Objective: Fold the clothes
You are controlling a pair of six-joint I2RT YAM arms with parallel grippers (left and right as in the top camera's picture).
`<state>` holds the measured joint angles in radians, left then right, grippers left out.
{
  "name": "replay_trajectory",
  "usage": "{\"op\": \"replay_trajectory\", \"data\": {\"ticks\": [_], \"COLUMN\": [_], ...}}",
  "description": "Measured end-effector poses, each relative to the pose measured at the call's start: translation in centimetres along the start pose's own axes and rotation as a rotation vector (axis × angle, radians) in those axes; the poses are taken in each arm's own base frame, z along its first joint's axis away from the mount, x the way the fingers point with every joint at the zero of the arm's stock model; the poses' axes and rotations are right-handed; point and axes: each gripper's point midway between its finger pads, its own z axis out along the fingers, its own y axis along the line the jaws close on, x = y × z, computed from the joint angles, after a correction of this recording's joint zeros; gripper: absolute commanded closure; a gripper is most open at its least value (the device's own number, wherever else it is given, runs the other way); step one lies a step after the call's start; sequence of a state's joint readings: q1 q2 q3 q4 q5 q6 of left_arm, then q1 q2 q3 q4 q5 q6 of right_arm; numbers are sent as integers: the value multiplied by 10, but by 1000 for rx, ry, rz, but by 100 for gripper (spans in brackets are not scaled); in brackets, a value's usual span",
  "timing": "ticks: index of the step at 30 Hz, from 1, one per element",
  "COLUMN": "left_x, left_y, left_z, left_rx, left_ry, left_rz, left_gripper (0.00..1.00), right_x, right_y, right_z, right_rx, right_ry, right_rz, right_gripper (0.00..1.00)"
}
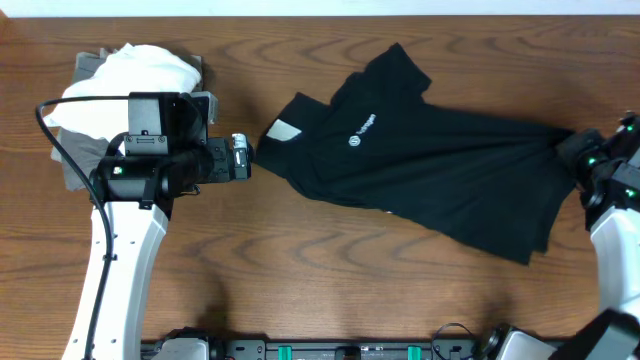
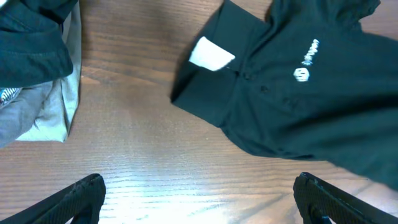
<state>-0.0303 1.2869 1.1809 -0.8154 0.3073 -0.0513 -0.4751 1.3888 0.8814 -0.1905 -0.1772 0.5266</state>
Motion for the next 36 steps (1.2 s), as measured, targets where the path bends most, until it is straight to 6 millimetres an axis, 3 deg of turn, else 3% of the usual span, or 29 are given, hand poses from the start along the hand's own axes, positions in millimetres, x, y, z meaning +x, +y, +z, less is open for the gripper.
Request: {"op": "replay_trajectory", "data": {"ticks": [4, 10, 11, 13, 19, 27, 31, 34, 36], "left_x": [0, 0, 1, 3, 18, 29, 31, 33, 39], "left_y": [0, 0, -1, -2, -19, -32, -34, -37, -40], "left_z": [0, 0, 0, 2, 37, 133, 167, 185, 196], "left_rx": [0, 0, 1, 4, 33, 66, 77, 100, 124], "left_ry": [0, 1, 4, 14, 127, 238, 241, 239, 255], "left_rz": [0, 0, 1, 5, 91, 200, 237, 251, 252], "left_gripper": [2, 2, 2, 2, 2, 2, 0, 6, 18], "right_x": [-15, -15, -13, -11, 12, 76, 107, 128, 140], "right_y": [-28, -84, -88, -87, -59, -2, 27, 44, 51], "right_z": [15, 29, 28, 28, 26, 4, -12, -21, -24], "right_rx": [46, 144, 144, 121, -38, -245, -312, -350, -363], "right_ry": [-40, -14, -4, 16, 151, 435, 546, 612, 645], "right_rz": [66, 188, 202, 212, 227, 171, 89, 23, -17], "right_gripper": [98, 68, 63, 61, 60, 60, 60, 60, 60]}}
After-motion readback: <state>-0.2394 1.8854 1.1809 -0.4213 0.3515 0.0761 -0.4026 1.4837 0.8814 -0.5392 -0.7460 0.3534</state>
